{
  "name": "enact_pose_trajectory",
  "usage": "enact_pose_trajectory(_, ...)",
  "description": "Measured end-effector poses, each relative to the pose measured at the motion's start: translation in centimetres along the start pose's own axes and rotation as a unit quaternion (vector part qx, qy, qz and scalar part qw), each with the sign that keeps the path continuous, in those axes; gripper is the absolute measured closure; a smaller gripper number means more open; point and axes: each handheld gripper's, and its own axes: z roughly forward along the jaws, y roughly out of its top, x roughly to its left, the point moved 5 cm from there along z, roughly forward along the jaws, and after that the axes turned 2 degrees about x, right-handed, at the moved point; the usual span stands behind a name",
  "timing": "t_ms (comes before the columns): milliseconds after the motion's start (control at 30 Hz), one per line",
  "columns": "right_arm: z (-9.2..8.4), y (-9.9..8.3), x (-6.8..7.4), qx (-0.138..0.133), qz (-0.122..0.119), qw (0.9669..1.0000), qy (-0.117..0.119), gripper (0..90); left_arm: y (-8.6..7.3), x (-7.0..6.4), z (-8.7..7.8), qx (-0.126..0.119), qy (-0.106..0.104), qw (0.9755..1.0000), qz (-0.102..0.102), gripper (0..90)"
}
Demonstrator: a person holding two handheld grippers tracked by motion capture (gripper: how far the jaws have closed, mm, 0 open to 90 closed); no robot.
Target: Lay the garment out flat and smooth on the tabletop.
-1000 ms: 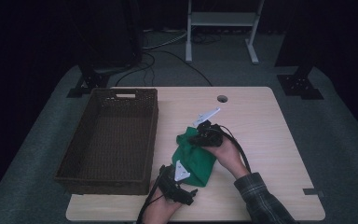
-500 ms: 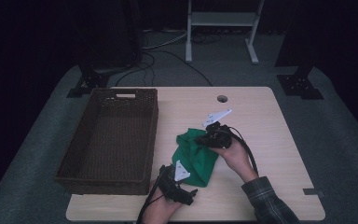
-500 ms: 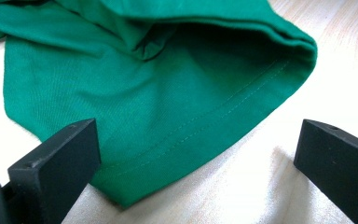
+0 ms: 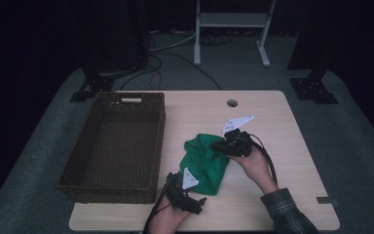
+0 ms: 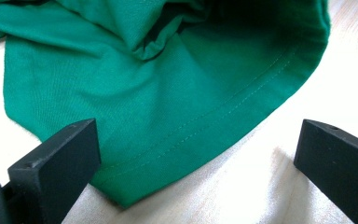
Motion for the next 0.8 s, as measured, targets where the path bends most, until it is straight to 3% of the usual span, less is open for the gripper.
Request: enact_pose_trajectory(800,-2.4,-3.6,-0.9,-0.018,0.029,0.9994,-0.008,87.6,0.0,0.0,0.0,0.0,0.001,1.0,0.0,0.0)
